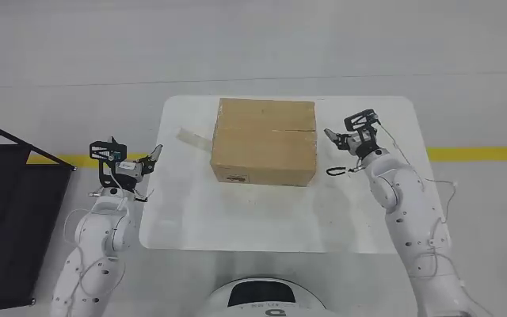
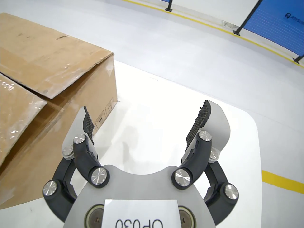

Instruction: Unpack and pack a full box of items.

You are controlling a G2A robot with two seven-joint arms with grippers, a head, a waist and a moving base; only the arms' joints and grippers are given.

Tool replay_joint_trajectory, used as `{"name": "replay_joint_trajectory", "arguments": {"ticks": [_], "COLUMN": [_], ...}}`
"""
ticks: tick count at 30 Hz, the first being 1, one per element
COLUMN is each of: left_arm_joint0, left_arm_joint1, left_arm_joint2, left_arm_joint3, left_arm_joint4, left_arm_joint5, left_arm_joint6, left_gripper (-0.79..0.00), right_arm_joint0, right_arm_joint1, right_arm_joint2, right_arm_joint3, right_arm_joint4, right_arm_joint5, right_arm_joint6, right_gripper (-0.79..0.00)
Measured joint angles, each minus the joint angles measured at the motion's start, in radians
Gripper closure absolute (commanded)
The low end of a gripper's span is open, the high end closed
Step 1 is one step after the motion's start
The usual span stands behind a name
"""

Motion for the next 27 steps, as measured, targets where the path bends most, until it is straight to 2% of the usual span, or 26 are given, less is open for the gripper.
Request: {"name": "replay_joint_trajectory", "arguments": {"ticks": [5,8,13,16,23,27], "left_arm_joint0": [0.000,0.000,0.000,0.000,0.000,0.000], "left_arm_joint1": [0.000,0.000,0.000,0.000,0.000,0.000], "left_arm_joint2": [0.000,0.000,0.000,0.000,0.000,0.000], "left_arm_joint3": [0.000,0.000,0.000,0.000,0.000,0.000], "left_arm_joint4": [0.000,0.000,0.000,0.000,0.000,0.000], "left_arm_joint5": [0.000,0.000,0.000,0.000,0.000,0.000], "left_arm_joint6": [0.000,0.000,0.000,0.000,0.000,0.000], "left_gripper": [-0.785,-0.785,-0.785,-0.785,-0.785,-0.785], "right_arm_joint0": [0.021,0.030,0.075,0.107,0.107,0.111], "right_arm_joint1": [0.006,0.014,0.031,0.039,0.046,0.041], "right_arm_joint2": [0.011,0.032,0.066,0.078,0.078,0.063], "right_arm_joint3": [0.033,0.055,0.145,0.198,0.188,0.182], "right_arm_joint4": [0.056,0.110,0.239,0.280,0.257,0.243], "right_arm_joint5": [-0.128,-0.249,-0.527,-0.624,-0.599,-0.451], "right_arm_joint6": [-0.005,-0.013,0.007,0.025,0.023,0.035], "right_gripper": [-0.785,-0.785,-0.785,-0.785,-0.785,-0.785]}}
